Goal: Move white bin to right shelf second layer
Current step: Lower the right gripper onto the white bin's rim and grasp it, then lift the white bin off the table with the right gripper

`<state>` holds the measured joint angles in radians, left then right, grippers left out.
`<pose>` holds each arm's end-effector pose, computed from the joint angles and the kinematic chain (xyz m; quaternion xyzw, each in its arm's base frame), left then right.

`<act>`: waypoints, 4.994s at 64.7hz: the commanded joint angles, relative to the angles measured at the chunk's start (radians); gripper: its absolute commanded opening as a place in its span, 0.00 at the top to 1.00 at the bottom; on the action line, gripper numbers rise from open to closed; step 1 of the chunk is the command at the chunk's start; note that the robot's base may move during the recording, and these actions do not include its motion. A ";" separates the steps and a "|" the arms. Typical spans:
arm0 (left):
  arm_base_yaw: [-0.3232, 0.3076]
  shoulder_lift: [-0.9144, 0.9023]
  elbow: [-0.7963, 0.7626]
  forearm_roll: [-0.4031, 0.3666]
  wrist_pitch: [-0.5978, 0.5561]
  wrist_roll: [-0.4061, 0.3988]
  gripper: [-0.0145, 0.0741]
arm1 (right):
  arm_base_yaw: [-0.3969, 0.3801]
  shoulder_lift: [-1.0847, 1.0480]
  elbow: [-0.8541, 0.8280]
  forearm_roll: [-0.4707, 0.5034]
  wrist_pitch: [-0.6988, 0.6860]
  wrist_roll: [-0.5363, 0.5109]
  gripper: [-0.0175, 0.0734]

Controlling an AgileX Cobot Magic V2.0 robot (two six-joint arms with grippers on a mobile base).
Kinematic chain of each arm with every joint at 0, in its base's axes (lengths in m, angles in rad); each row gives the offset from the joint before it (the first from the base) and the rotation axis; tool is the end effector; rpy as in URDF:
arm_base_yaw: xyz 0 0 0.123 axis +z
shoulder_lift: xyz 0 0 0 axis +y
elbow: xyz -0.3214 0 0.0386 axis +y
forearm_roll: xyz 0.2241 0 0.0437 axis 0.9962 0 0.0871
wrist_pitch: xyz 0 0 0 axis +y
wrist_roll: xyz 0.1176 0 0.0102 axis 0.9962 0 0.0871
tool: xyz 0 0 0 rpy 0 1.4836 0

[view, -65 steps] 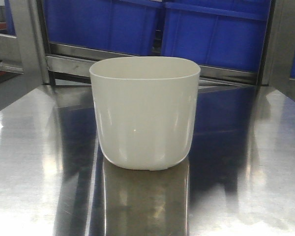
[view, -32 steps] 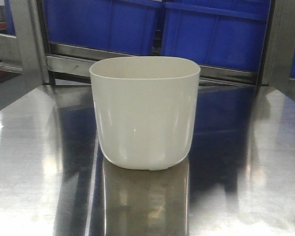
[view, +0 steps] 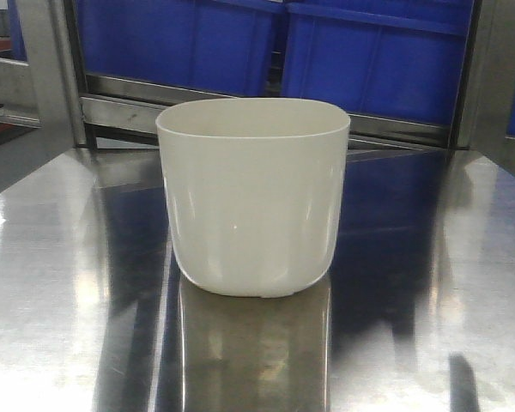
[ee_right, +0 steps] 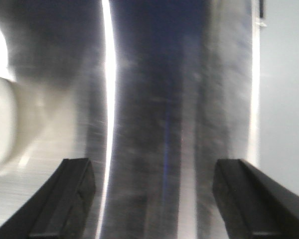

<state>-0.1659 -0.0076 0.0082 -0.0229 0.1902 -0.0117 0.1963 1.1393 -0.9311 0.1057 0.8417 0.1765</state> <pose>0.0195 -0.0038 0.1904 0.0503 0.7410 -0.0685 0.6661 0.1908 0.0474 0.3311 0.0123 0.9530 0.1027 0.2849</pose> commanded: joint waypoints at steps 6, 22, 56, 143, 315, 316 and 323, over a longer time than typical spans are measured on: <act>-0.007 -0.015 0.027 -0.001 -0.090 -0.010 0.74 | 0.069 0.023 -0.149 0.051 -0.014 -0.009 0.14; -0.007 -0.015 0.027 -0.001 -0.090 -0.010 0.74 | 0.192 0.174 -0.369 0.056 0.065 -0.008 0.14; -0.007 -0.015 0.027 -0.001 -0.090 -0.010 0.74 | 0.342 0.477 -0.577 0.055 0.145 -0.008 0.14; -0.007 -0.015 0.027 -0.001 -0.090 -0.010 0.74 | 0.350 0.274 -0.563 -0.134 0.015 -0.008 0.75; -0.007 -0.015 0.027 0.023 -0.086 -0.007 0.74 | 0.069 -0.531 0.046 -0.158 -0.153 0.007 0.74; -0.007 -0.015 0.027 0.023 -0.086 -0.007 0.74 | 0.069 -0.531 0.046 -0.158 -0.153 0.007 0.74; -0.007 -0.015 0.027 0.023 -0.086 -0.007 0.74 | 0.069 -0.531 0.046 -0.158 -0.153 0.007 0.74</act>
<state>-0.1659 -0.0076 0.0082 0.0000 0.1902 -0.0117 0.2716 0.6122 -0.8552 -0.0474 0.7869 0.1828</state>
